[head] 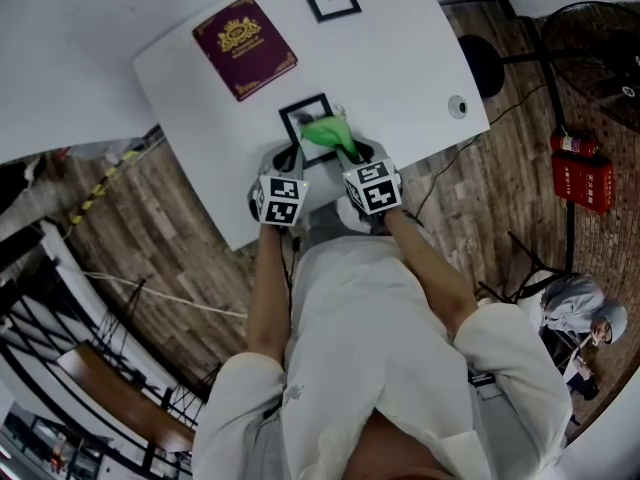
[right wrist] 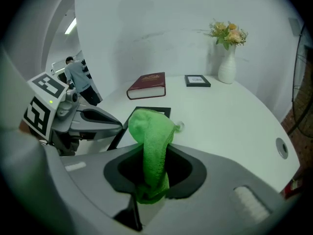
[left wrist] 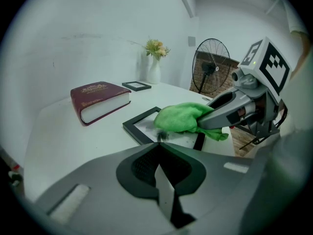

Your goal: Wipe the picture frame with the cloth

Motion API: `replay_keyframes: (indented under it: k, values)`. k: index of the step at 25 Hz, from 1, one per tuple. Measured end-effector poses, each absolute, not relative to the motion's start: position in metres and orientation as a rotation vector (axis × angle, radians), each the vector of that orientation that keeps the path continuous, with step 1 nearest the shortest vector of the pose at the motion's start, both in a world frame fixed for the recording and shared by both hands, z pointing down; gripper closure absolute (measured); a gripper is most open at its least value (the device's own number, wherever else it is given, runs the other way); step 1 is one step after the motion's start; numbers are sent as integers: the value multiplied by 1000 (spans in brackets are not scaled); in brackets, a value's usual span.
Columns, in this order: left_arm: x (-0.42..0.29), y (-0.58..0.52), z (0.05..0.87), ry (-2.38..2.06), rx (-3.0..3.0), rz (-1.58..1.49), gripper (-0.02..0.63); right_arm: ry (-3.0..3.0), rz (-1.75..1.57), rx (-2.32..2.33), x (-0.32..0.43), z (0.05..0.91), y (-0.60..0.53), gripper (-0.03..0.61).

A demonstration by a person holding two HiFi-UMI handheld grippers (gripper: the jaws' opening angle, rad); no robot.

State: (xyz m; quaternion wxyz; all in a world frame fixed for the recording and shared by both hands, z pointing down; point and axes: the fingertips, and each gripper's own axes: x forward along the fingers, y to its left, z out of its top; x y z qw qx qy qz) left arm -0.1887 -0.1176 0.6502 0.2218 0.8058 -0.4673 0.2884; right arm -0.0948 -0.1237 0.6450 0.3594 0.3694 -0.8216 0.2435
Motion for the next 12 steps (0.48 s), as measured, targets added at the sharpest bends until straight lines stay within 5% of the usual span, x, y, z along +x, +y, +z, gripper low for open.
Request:
replay_keyframes:
  k: [12]
  values:
    - [-196,-118,627,-1409,2175,675,594,-2201,519,1029,-63,604,-148,488]
